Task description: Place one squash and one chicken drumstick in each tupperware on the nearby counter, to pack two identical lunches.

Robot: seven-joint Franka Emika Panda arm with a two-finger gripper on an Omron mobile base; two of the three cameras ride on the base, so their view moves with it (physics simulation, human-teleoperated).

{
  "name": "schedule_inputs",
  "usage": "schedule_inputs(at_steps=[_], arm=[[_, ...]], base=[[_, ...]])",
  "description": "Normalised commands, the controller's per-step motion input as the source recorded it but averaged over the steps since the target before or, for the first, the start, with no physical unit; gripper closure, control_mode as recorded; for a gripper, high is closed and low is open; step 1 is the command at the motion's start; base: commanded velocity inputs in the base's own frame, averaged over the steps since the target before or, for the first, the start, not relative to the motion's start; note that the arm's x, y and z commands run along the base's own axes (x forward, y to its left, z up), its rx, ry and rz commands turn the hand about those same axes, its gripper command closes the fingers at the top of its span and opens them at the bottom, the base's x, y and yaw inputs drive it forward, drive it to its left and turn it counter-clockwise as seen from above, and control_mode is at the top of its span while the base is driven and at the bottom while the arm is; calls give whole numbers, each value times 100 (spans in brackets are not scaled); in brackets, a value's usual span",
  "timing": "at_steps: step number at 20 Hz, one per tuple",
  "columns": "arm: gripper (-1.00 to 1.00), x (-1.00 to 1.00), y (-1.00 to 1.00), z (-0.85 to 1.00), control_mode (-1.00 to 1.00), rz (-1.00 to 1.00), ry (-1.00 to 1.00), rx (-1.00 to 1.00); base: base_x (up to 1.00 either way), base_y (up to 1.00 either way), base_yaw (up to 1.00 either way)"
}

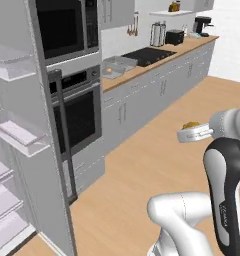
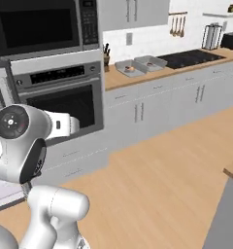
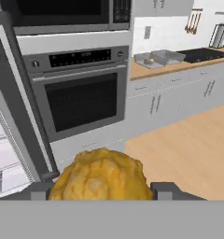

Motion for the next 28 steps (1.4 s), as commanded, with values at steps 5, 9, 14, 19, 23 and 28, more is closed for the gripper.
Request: schedule_inputs(at_steps=[5, 9, 14, 19, 23, 28], arm=[[100, 0, 0, 0, 100, 0, 0, 0], [100, 0, 0, 0, 100, 0, 0, 0], [100, 0, 0, 0, 100, 0, 0, 0], [100, 0, 0, 0, 100, 0, 0, 0], [100, 0, 0, 0, 100, 0, 0, 0], [100, 0, 0, 0, 100, 0, 0, 0]], base=[[99, -19, -41], [100, 3, -15], [100, 0, -3], [100, 0, 0], [100, 0, 0], [100, -6, 3]])
